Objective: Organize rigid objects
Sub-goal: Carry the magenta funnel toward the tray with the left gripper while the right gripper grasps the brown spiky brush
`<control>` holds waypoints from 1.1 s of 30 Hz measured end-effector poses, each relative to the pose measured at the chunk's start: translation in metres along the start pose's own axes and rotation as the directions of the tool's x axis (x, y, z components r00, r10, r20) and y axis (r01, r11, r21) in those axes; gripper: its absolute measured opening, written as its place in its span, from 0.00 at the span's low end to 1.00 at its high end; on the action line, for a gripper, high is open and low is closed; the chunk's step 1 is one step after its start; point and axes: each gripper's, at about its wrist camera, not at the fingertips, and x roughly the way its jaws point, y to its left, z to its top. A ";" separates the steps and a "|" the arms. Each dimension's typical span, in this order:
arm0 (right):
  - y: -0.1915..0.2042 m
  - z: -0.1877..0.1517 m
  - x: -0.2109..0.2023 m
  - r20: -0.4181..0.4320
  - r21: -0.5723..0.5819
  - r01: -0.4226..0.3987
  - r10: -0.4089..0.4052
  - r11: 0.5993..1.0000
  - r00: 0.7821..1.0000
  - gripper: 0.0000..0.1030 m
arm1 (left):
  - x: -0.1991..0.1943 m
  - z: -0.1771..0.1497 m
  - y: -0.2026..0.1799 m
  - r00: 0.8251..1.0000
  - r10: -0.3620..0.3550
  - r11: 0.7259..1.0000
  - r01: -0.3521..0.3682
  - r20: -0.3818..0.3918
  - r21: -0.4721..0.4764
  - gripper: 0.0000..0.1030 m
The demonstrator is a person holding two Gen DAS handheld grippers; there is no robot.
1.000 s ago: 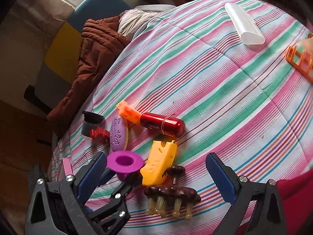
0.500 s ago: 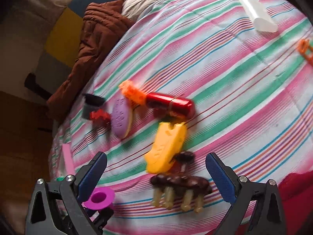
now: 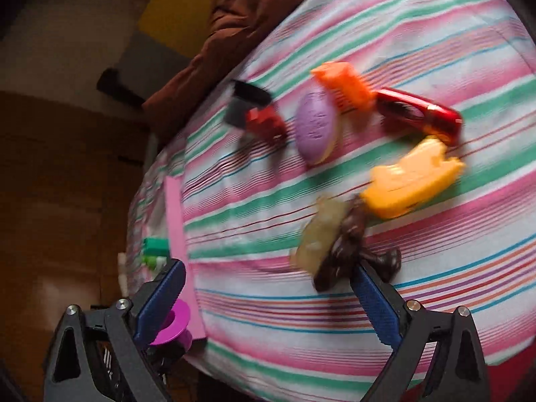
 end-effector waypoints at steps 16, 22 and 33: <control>0.037 -0.015 0.011 0.073 -0.377 0.444 -0.452 0.813 0.889 0.76 | -0.038 -0.020 0.045 0.998 0.029 0.992 -0.023 0.047 -0.127 0.31; 0.024 -0.003 0.046 0.082 -0.395 0.530 -0.546 0.750 0.834 0.44 | -0.045 -0.026 0.051 0.998 0.046 0.990 -0.039 0.051 -0.136 0.31; 0.016 -0.001 0.048 0.070 -0.425 0.534 -0.561 0.731 0.825 0.45 | -0.051 -0.028 0.062 0.994 0.092 0.981 -0.080 0.059 -0.176 0.31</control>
